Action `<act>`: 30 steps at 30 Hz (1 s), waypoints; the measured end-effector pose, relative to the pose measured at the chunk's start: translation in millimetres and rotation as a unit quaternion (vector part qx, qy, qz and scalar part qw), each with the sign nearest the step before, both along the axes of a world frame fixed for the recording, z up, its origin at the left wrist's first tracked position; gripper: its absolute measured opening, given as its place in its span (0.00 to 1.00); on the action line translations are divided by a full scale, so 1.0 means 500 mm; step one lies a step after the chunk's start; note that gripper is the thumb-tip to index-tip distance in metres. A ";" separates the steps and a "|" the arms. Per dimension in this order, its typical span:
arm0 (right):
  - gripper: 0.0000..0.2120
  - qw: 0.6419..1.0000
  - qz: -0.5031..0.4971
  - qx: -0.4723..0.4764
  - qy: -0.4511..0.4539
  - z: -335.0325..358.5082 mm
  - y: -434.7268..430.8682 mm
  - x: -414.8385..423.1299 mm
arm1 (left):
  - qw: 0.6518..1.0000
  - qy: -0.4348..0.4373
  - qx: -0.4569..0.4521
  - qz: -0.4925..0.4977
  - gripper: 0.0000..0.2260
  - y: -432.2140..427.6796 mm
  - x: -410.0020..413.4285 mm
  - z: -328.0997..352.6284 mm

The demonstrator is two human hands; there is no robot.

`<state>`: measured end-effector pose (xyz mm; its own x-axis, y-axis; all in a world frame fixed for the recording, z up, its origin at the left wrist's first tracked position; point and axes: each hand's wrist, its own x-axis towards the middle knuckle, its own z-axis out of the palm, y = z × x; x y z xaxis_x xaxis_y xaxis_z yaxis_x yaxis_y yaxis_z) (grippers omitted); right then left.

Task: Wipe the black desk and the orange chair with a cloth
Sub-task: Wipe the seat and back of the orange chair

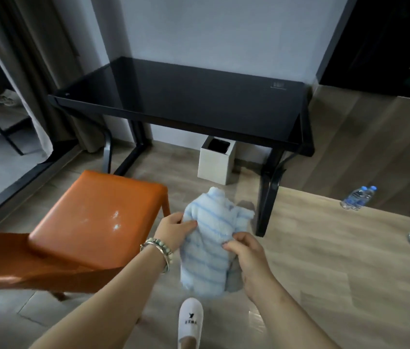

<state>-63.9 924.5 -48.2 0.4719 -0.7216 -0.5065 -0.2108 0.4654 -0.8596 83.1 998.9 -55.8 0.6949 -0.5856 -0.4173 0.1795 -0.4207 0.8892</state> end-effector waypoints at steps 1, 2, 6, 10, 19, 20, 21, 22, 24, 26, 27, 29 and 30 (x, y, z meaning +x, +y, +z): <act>0.11 1.000 0.001 -0.019 -0.005 0.005 -0.024 0.014 | 1.000 -0.025 0.009 -0.009 0.07 -0.023 0.011 0.001; 0.10 0.999 0.007 -0.035 -0.008 0.009 -0.049 0.031 | 0.999 -0.044 0.018 -0.013 0.08 -0.047 0.025 0.000; 0.16 0.995 0.047 -0.084 -0.013 0.019 -0.149 0.123 | 0.998 -0.066 0.015 0.006 0.06 -0.134 0.112 -0.012; 0.30 0.985 0.061 -0.164 0.001 0.019 -0.245 0.221 | 0.998 0.050 -0.046 0.004 0.13 -0.215 0.193 0.000; 0.18 0.968 0.233 -0.095 -0.012 0.015 -0.411 0.399 | 0.980 0.154 -0.115 0.046 0.22 -0.297 0.345 -0.005; 0.17 0.961 0.257 -0.097 -0.012 0.014 -0.432 0.417 | 0.981 0.141 -0.115 0.061 0.22 -0.304 0.361 -0.008; 0.17 0.953 0.282 -0.113 -0.006 0.010 -0.459 0.440 | 0.983 0.127 -0.115 0.072 0.22 -0.313 0.376 -0.010; 0.16 0.943 0.303 -0.140 -0.002 0.005 -0.487 0.463 | 0.983 0.116 -0.118 0.080 0.23 -0.323 0.390 -0.013; 0.16 0.923 0.341 -0.180 -0.019 0.005 -0.542 0.508 | 0.982 0.105 -0.123 0.095 0.27 -0.343 0.413 -0.013; 0.20 0.895 0.402 -0.187 -0.051 0.021 -0.589 0.555 | 0.982 0.103 -0.110 0.110 0.30 -0.363 0.434 -0.016; 0.23 0.872 0.445 -0.196 -0.064 0.026 -0.610 0.581 | 0.983 0.100 -0.104 0.115 0.30 -0.374 0.442 -0.019; 0.30 0.811 0.542 -0.208 -0.065 0.022 -0.640 0.635 | 0.981 0.105 -0.104 0.128 0.28 -0.395 0.451 -0.022; 0.33 0.778 0.590 -0.209 -0.052 0.016 -0.646 0.663 | 0.979 0.106 -0.107 0.137 0.27 -0.402 0.453 -0.023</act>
